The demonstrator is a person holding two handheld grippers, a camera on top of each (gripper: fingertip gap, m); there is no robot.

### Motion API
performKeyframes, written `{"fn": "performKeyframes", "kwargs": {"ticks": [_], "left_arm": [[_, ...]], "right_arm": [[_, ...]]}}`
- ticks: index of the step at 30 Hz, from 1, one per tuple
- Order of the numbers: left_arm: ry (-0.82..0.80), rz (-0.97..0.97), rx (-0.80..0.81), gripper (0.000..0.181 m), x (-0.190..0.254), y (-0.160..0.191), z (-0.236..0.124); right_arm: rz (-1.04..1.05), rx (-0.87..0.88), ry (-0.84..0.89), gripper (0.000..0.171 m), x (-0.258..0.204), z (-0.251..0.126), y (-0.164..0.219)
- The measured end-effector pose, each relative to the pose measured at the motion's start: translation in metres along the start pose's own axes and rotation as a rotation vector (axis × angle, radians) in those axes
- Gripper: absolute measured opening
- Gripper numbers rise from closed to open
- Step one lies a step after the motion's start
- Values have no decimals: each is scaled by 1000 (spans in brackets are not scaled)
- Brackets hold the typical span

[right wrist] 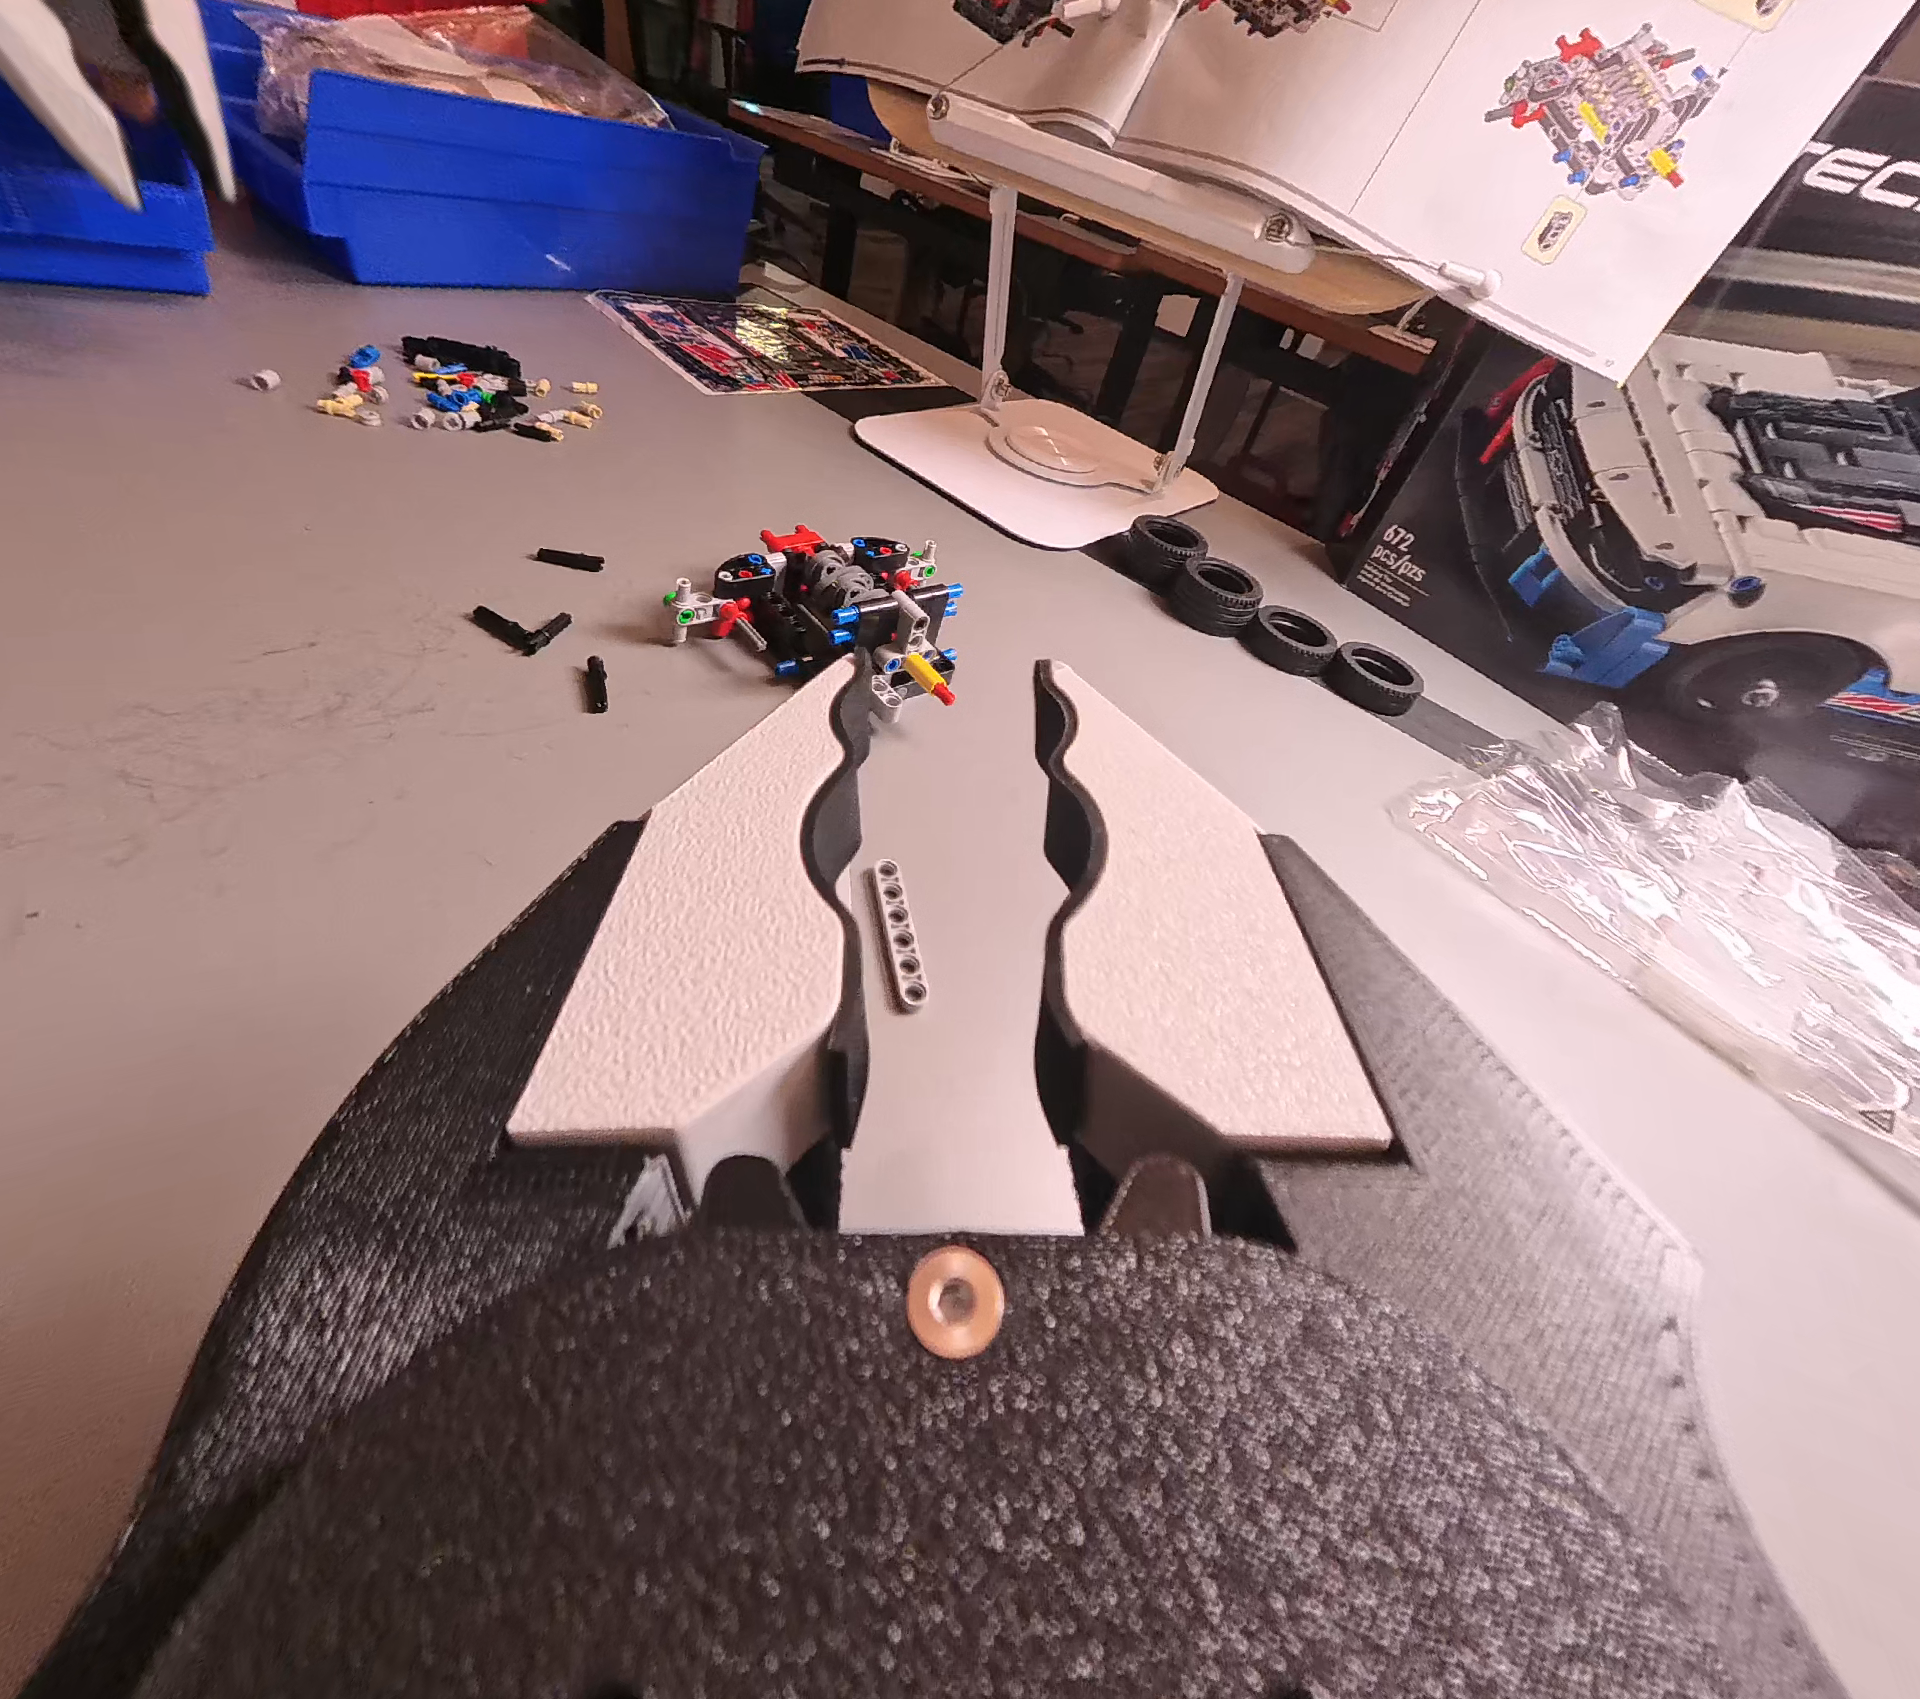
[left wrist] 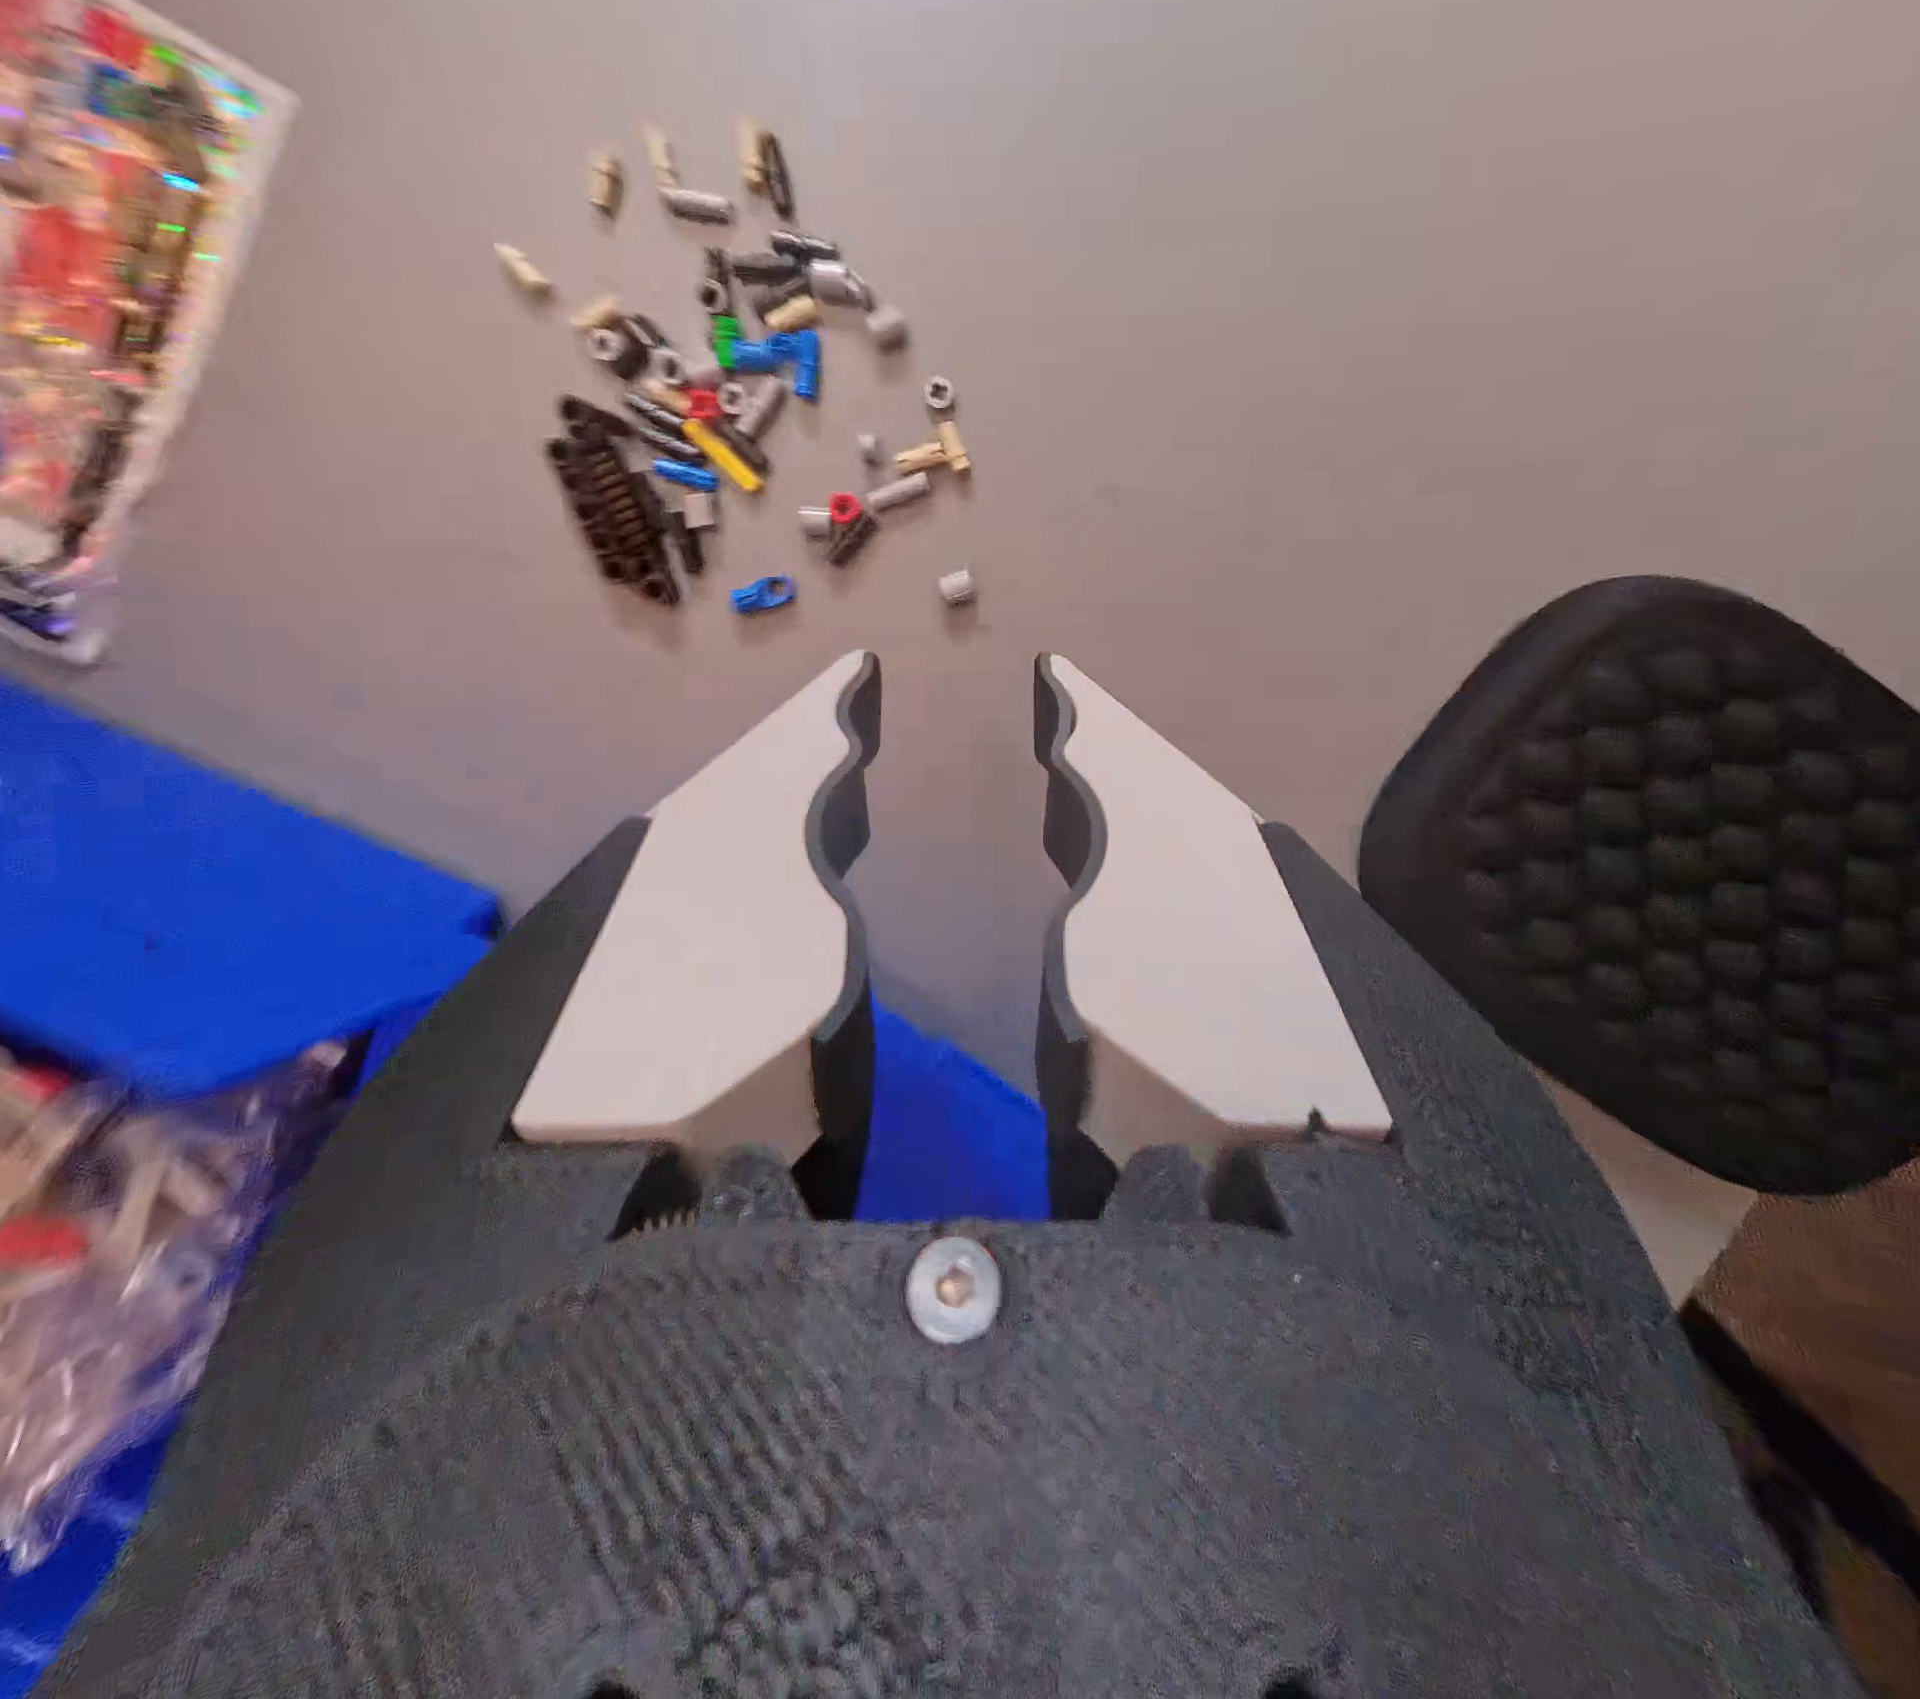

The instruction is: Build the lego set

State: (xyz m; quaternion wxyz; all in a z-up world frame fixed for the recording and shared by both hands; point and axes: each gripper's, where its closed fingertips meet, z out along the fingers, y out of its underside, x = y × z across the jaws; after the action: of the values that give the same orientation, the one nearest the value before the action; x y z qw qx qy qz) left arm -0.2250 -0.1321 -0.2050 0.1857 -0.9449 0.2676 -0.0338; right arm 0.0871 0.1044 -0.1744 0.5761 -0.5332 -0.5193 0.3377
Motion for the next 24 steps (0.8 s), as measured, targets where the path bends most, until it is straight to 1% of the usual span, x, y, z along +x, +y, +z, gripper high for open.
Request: {"fn": "performKeyframes", "kwargs": {"ticks": [1, 4, 6, 10, 13, 16, 18, 21, 24], "left_arm": [[9, 13, -45, 27, 1, 3, 15], [47, 24, -128, 27, 6, 12, 50], [41, 15, -148, 25, 4, 16, 62], [35, -25, -125, 18, 1, 15, 69], [35, -31, -99, 8, 2, 12, 70], [14, -15, -80, 6, 3, 9, 70], [8, -5, -5, 6, 10, -9, 66], [10, 27, 193, 6, 35, -61, 60], [33, 55, 343, 6, 64, -113, 71]], "right_arm": [[1, 3, 3, 28, 1, -1, -1], [3, 13, 11, 28, 4, -5, -3], [6, 20, 12, 28, 6, -6, -4], [9, 24, 6, 28, 5, -6, -5], [8, 19, 5, 28, 5, -5, -4], [6, 16, 6, 28, 5, -5, -4], [4, 17, 6, 28, 4, -5, -4], [-1, 16, 4, 28, 3, -4, -5], [-9, 14, 2, 28, 3, -4, -4]]}}
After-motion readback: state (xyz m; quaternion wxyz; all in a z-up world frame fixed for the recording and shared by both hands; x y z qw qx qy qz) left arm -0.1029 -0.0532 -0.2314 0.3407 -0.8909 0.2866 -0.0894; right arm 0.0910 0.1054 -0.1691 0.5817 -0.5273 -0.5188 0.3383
